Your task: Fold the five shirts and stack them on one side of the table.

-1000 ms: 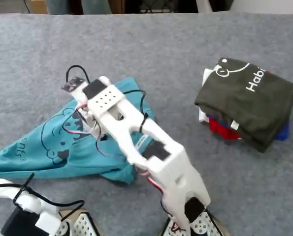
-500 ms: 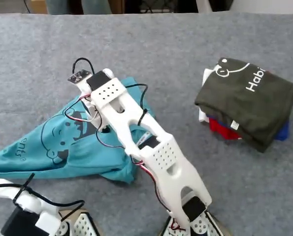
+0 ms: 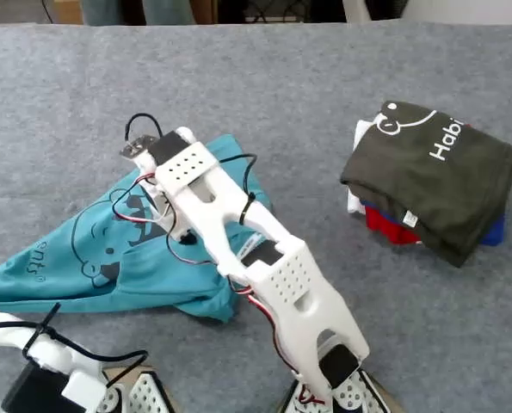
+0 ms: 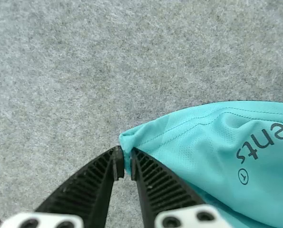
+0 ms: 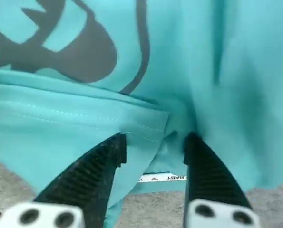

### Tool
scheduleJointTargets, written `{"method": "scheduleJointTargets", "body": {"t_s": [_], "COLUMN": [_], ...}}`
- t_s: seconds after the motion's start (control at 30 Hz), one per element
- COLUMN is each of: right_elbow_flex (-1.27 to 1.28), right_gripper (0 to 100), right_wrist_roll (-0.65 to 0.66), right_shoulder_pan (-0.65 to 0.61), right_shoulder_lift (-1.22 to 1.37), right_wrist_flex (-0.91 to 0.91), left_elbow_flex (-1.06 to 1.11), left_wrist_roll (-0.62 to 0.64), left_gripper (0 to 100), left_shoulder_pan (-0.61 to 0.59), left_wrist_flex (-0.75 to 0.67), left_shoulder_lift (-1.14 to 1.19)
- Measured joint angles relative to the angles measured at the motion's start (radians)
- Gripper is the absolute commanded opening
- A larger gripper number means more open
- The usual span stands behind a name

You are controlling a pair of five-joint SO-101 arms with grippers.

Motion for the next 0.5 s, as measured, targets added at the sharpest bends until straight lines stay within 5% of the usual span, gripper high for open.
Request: {"method": "scheduleJointTargets", "body": {"t_s": [0.5], "right_elbow_flex": [0.000], "right_gripper": [20.2], "right_wrist_roll": [0.037], "right_shoulder_pan": [-0.025], "right_shoulder_lift": [-0.078], "right_wrist_flex": [0.000], "left_elbow_flex": [0.000], "left_wrist_roll": [0.000], "left_gripper": [3], "left_shoulder_pan": [0.000], "left_wrist_flex": [0.000], "left_shoulder_lift": [0.000]}}
